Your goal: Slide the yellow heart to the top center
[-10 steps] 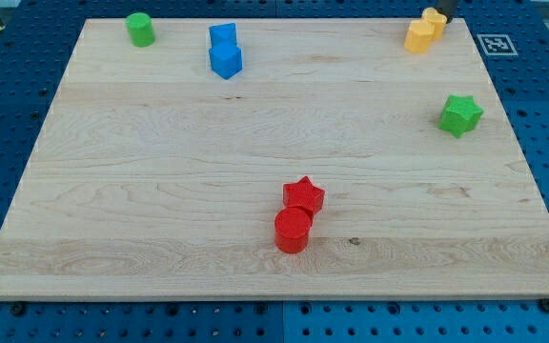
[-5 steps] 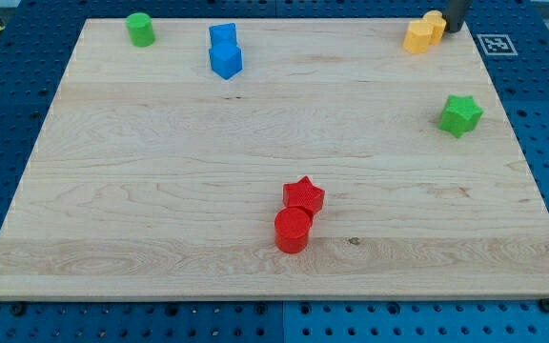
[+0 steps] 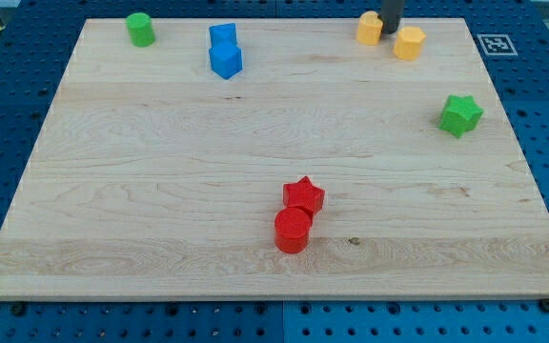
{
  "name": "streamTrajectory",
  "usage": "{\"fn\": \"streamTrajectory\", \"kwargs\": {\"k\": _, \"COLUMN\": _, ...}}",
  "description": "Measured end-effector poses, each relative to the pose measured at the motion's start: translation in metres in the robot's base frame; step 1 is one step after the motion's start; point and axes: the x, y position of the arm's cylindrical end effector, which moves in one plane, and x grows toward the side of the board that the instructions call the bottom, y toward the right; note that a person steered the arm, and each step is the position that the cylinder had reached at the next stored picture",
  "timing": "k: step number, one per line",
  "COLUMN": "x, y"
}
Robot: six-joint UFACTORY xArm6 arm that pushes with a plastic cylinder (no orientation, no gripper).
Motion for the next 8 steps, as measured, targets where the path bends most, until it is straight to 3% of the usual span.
{"fn": "streamTrajectory", "kwargs": {"k": 5, "x": 0.000, "y": -0.095}}
{"fn": "streamTrajectory", "kwargs": {"k": 8, "x": 0.000, "y": -0.121}}
